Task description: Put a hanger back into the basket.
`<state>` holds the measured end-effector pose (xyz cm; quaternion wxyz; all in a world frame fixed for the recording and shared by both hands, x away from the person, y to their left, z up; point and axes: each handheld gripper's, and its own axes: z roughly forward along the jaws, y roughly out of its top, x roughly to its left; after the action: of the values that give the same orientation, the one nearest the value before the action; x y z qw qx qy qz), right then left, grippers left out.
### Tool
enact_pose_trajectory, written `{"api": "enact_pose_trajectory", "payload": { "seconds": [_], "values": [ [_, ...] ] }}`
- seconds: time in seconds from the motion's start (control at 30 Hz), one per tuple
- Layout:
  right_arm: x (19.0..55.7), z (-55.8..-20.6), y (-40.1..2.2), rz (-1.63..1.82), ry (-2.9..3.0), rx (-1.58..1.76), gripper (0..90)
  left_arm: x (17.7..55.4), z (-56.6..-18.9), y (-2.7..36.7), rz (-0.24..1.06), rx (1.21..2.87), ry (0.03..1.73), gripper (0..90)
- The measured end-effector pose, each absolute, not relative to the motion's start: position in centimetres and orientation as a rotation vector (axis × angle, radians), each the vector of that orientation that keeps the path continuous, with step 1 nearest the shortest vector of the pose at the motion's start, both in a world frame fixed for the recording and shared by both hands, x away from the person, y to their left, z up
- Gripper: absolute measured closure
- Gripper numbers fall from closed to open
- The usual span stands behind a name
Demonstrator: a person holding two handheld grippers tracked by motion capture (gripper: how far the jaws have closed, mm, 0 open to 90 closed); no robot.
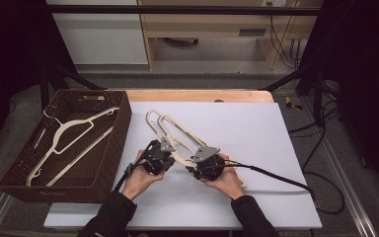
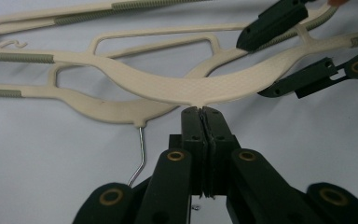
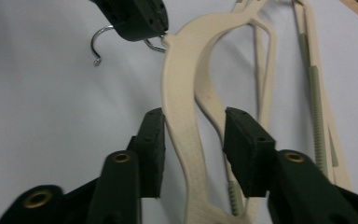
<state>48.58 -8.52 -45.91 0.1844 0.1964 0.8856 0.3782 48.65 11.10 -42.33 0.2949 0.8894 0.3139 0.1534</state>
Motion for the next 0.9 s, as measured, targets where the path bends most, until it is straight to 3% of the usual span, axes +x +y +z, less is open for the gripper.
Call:
{"api": "enact_pose_trajectory", "payload": {
  "seconds": [0.07, 0.33, 0.53, 0.63, 0.77, 0.9],
  "values": [
    [48.6, -46.0, -8.5, 1.073, 2.521, 0.543, 71.6, 48.7, -42.3, 11.1, 0.399, 2.367, 0.851, 88.4],
    [48.4, -45.9, -8.6, 1.066, 2.565, 0.500, 76.5, 48.7, -41.9, 11.6, 0.382, 2.305, 0.846, 83.5],
    [48.4, -45.5, -8.9, 1.059, 2.550, 0.468, 77.0, 48.1, -39.7, 13.1, 0.405, 2.111, 0.796, 48.6],
    [48.4, -45.2, -9.2, 1.054, 2.543, 0.475, 77.2, 47.6, -38.3, 14.3, 0.411, 2.023, 0.785, 37.3],
    [48.4, -44.5, -9.7, 1.063, 2.517, 0.489, 77.6, 47.0, -36.8, 15.9, 0.415, 1.949, 0.777, 26.2],
    [48.5, -43.7, -10.2, 1.056, 2.499, 0.491, 78.2, 46.3, -36.0, 17.4, 0.441, 1.903, 0.782, 22.4]
  ]
}}
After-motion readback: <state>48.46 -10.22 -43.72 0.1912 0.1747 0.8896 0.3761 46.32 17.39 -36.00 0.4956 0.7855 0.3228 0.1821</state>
